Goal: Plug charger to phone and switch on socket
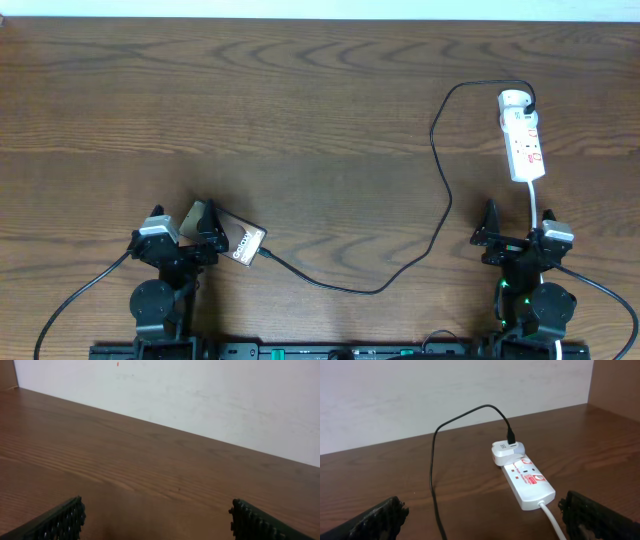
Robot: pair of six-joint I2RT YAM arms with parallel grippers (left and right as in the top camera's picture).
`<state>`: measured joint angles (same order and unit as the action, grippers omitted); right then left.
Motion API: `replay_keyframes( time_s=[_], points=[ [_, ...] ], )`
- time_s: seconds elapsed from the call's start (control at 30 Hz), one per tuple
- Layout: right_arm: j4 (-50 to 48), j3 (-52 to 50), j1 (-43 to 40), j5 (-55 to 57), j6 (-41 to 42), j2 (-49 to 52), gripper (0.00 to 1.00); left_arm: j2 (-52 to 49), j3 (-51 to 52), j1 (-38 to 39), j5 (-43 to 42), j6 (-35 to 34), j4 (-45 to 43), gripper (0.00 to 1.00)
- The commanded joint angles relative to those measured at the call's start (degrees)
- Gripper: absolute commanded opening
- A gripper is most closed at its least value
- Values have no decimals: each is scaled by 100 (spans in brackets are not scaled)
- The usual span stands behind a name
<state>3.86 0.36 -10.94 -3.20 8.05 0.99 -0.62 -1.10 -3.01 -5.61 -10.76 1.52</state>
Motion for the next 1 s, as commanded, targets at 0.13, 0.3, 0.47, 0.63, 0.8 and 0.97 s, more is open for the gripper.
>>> replay_keyframes(
  time_s=[0.13, 0.3, 0.47, 0.63, 0.8, 0.97],
  points=[
    [-70, -4, 50, 129, -118, -35, 99, 39, 85, -35, -39, -50, 221, 92],
    [39, -4, 50, -2, -772, 33, 99, 39, 85, -35, -39, -50, 221, 92],
    [22, -4, 50, -24, -1825, 177, 99, 39, 85, -35, -39, -50, 221, 92],
    [13, -4, 55, -234, -1816, 271, 99, 39, 85, -35, -39, -50, 221, 92],
    [-20, -4, 55, -503, -1733, 444, 99, 39, 85, -35, -39, -50, 221, 92],
    [-87, -4, 52, -1088, -1738, 498, 99, 39, 85, -35, -39, -50, 221, 92]
  ],
)
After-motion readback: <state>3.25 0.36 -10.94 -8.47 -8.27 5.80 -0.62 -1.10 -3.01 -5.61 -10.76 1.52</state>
